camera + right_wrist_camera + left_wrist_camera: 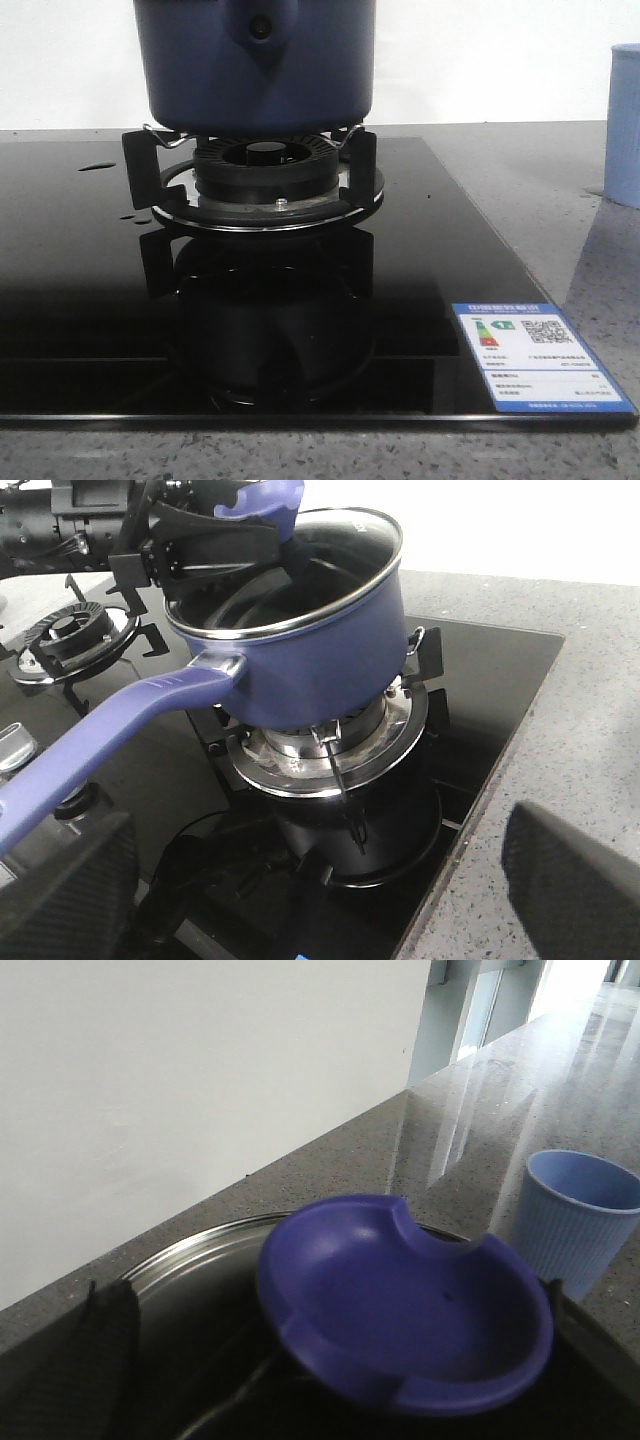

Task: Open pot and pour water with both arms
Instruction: 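Lift the glass lid up off the blue saucepan with the left gripper, then lift the saucepan with the right gripper and move it over the light blue cup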

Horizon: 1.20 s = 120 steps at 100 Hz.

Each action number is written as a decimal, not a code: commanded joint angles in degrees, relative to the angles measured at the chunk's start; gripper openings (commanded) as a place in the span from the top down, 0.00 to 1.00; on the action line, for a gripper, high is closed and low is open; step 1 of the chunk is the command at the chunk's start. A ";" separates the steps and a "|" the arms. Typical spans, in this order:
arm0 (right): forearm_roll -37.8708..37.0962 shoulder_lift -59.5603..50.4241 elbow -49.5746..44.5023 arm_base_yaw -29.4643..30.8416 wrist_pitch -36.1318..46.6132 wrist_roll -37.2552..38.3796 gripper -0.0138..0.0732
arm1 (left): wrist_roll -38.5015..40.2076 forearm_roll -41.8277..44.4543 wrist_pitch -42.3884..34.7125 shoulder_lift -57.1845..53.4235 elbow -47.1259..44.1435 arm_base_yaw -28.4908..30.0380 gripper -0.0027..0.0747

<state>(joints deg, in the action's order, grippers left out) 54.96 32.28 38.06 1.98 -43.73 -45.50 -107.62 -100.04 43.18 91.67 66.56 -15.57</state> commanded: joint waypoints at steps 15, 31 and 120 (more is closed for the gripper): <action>2.89 0.20 1.83 -0.10 2.94 -0.56 0.08 | -0.54 -2.72 1.33 -1.32 1.94 -1.08 0.30; 2.89 0.20 1.83 -0.10 2.94 -0.56 0.08 | -0.54 -2.72 1.44 -1.32 1.94 -1.08 0.49; -7.91 0.20 1.83 -0.10 22.41 -2.25 0.08 | 12.44 6.14 3.93 -21.23 1.94 6.60 0.58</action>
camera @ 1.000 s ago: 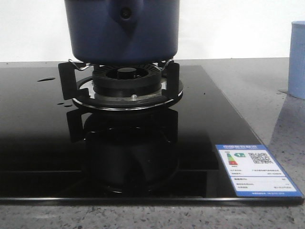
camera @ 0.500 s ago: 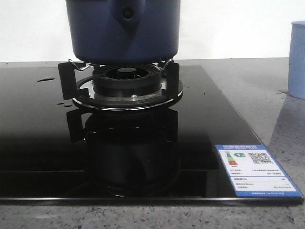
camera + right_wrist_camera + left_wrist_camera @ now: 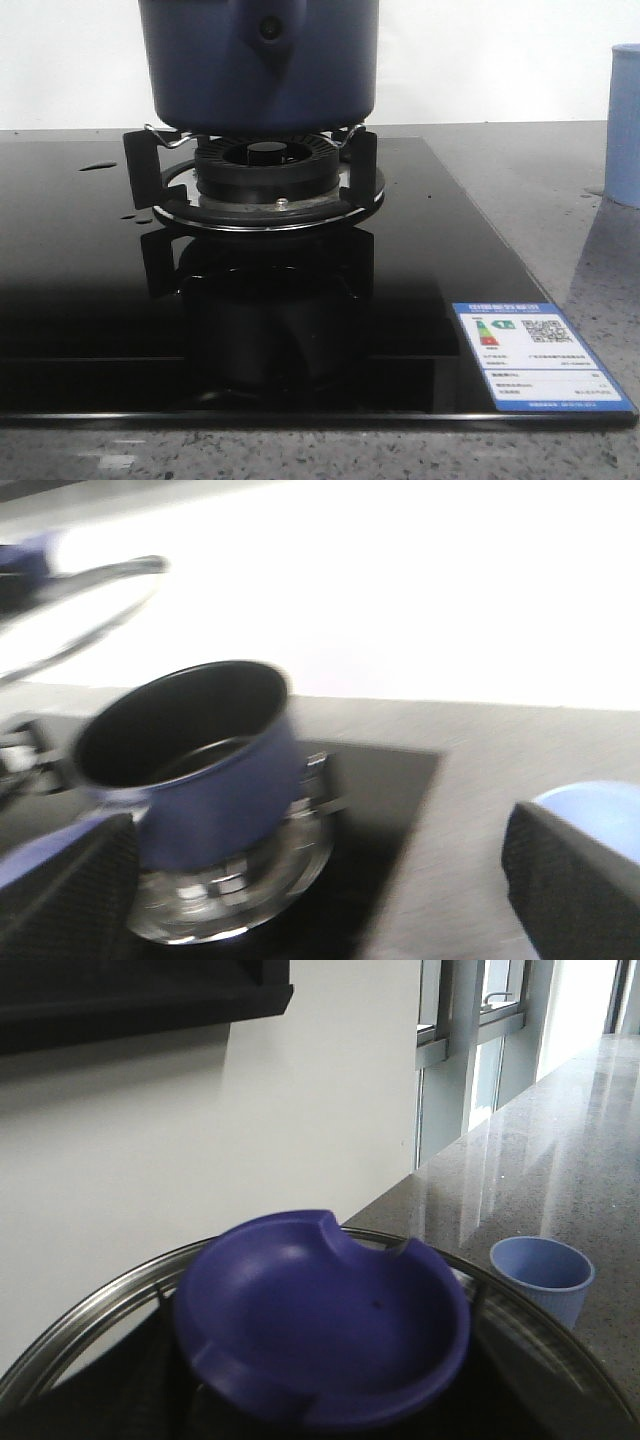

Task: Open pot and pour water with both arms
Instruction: 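Lift the saucepan with the right gripper and move it over the light blue cup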

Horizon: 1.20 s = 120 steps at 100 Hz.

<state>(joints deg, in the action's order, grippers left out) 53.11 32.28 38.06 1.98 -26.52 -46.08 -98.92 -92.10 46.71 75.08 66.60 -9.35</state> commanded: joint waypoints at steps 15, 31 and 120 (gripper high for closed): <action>-18.98 0.20 1.57 0.44 7.19 -1.56 0.08 | 6.23 0.46 -1.69 -8.85 1.90 0.37 0.58; -19.11 0.20 -1.53 2.08 11.80 -0.25 0.08 | 6.23 0.46 -2.41 -11.20 1.90 0.37 0.58; -12.95 14.47 -13.54 -5.39 34.06 4.18 0.08 | 6.77 -0.15 -2.23 -11.59 1.90 0.37 0.58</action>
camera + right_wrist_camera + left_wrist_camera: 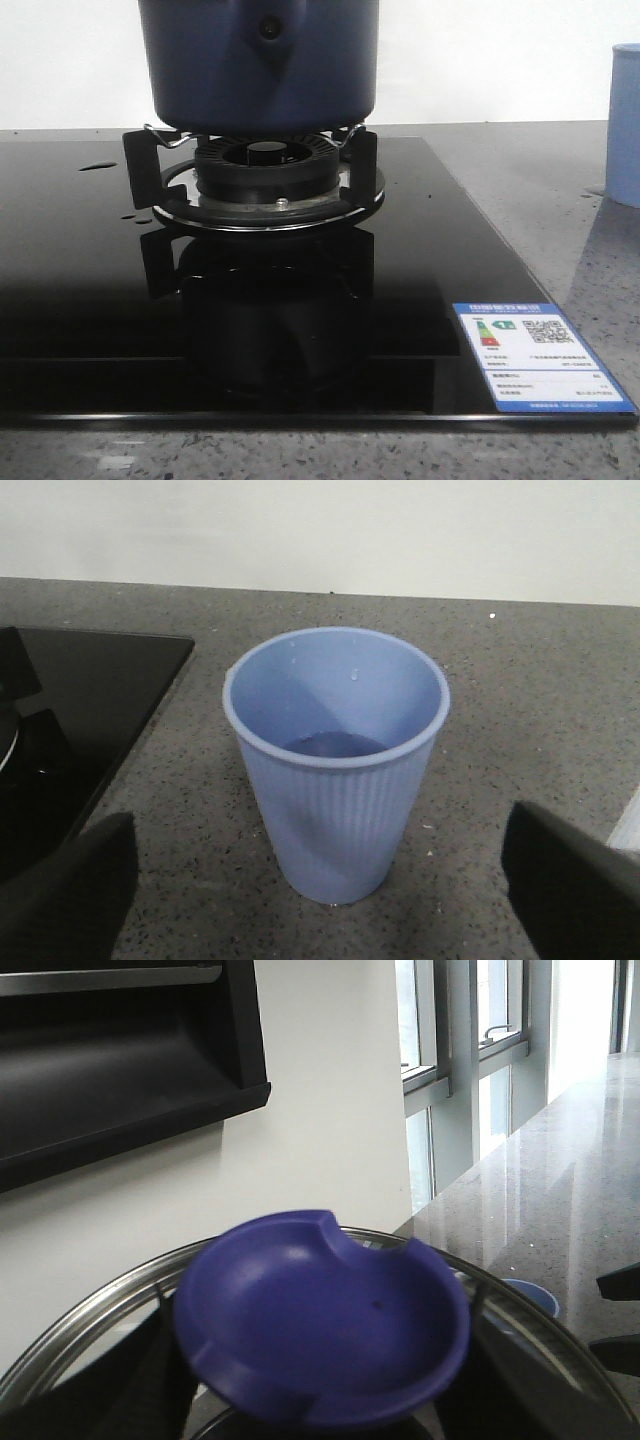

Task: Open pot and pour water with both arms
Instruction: 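Lift the saucepan with the right gripper and move it over the light blue cup, then tilt the saucepan with the right gripper, pouring water into the cup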

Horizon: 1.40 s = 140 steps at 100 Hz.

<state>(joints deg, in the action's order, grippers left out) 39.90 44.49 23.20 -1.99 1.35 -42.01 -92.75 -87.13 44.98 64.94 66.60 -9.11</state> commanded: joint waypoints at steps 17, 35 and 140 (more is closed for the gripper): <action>2.27 7.22 1.33 -3.25 13.20 1.34 0.08 | 0.60 -5.12 -0.50 -1.45 1.90 0.13 0.58; 1.13 11.35 1.53 -3.25 16.52 4.43 0.08 | 0.60 -5.12 -0.50 -1.45 1.90 0.13 0.58; -5.32 22.69 6.79 -3.46 21.16 11.91 0.12 | 0.60 -5.12 -0.50 -1.34 1.90 0.13 0.58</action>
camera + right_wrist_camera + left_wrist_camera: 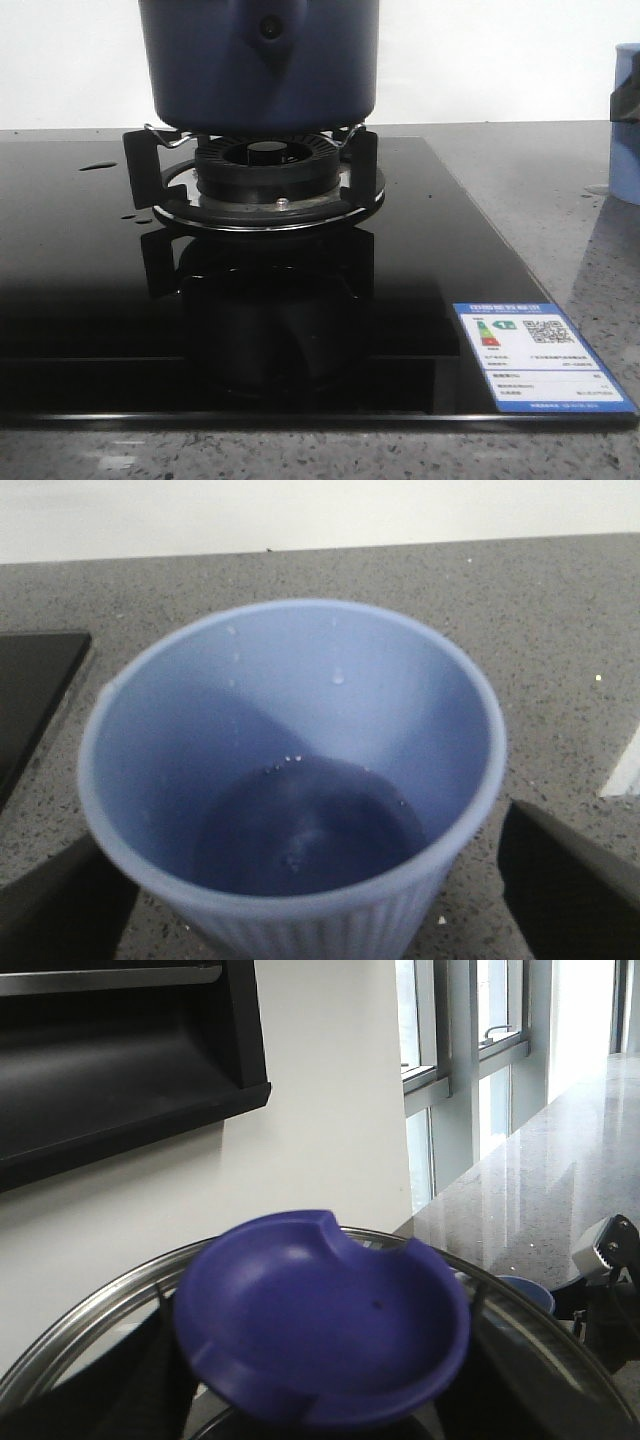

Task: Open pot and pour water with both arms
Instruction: 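Tilt the saucepan with the right gripper, pouring water into the cup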

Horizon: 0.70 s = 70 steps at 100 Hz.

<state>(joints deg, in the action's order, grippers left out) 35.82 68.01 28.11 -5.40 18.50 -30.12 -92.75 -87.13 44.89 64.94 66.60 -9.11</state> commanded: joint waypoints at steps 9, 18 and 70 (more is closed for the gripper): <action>-1.33 -0.82 1.89 -0.05 3.01 0.02 0.23 | 0.60 -5.12 -0.41 -1.34 1.90 0.13 0.58; -1.37 -0.82 1.89 -0.05 2.58 0.02 0.36 | 0.60 -5.12 -0.41 -1.34 1.90 0.13 0.58; -6.91 -9.73 10.86 -0.05 -15.23 0.02 0.58 | 0.60 -5.12 -0.20 -1.34 1.90 0.13 0.58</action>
<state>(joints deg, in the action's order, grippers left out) 31.48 61.29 32.74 -5.40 3.65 -30.08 -92.75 -87.13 44.89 64.94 66.60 -9.11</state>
